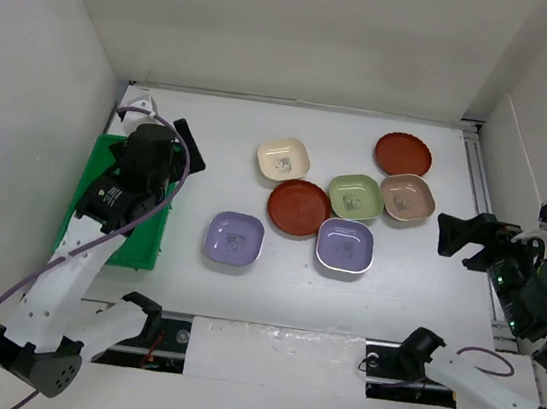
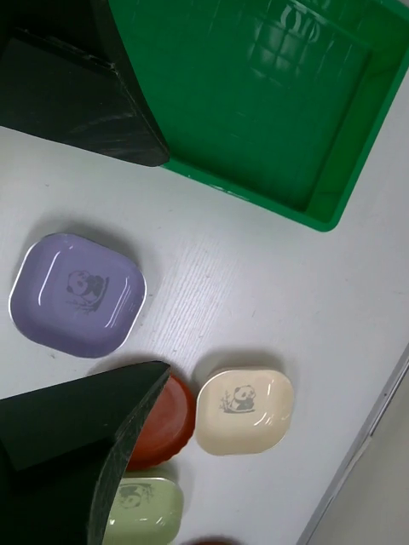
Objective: Place the plates into the plastic bin on the countertop
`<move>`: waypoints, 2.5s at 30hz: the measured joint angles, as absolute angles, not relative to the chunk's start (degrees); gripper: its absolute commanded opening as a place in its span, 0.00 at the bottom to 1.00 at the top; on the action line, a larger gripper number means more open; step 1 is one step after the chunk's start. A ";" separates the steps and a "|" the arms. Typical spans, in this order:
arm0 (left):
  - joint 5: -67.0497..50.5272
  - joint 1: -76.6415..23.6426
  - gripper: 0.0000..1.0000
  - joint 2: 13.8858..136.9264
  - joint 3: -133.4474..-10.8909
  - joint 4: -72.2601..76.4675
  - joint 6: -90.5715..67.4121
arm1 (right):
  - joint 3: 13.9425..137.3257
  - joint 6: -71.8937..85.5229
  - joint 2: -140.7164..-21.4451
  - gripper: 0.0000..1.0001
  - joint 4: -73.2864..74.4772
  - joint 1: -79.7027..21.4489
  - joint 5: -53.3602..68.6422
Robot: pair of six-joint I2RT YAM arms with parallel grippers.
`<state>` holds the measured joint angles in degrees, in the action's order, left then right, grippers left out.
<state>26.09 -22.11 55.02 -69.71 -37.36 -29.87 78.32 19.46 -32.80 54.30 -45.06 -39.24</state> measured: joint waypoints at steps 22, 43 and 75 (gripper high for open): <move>9.28 -35.51 1.00 94.48 -75.50 -22.22 -35.92 | 72.55 19.44 -33.56 1.00 51.31 -45.06 -33.47; 12.12 -35.14 0.59 111.33 -75.40 -17.69 -35.94 | 69.17 20.14 -28.10 1.00 49.34 -45.06 -28.95; 13.82 -37.41 0.00 103.61 -89.06 -32.53 -36.95 | 69.17 20.56 -27.55 1.00 49.23 -45.06 -28.42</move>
